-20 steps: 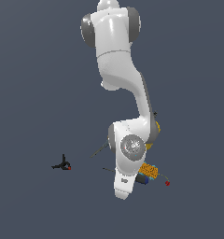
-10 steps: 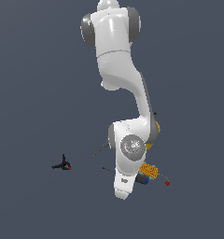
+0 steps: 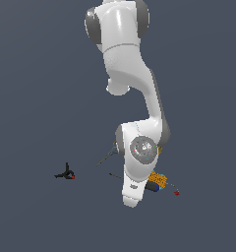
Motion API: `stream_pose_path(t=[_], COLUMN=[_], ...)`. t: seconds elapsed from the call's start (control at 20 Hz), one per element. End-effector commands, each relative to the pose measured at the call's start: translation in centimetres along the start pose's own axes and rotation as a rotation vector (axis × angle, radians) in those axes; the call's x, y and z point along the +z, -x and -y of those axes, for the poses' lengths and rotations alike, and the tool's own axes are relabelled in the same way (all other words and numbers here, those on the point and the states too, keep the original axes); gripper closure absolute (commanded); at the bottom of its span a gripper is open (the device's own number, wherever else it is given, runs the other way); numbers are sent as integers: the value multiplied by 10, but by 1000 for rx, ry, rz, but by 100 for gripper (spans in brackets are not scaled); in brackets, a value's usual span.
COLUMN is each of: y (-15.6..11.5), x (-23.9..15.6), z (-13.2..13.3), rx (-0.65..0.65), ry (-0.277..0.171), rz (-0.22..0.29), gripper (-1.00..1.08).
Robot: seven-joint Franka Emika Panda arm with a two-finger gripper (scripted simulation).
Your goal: Pick up a designated object from a clutter of objects.
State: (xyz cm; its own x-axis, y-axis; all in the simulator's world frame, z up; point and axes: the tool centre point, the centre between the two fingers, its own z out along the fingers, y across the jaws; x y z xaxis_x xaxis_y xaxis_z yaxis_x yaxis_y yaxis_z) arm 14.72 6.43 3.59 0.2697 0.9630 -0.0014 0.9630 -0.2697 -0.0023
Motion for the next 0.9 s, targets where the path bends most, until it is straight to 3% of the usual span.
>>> stream_pose_path(t=[0.0, 0.3, 0.85], y=[-4, -16, -49], x=[-14, -60, -181], z=[4, 21, 62], rx=[-1, -1, -2], ry=[2, 3, 3], rz=[0, 1, 2], gripper=[108, 108, 108])
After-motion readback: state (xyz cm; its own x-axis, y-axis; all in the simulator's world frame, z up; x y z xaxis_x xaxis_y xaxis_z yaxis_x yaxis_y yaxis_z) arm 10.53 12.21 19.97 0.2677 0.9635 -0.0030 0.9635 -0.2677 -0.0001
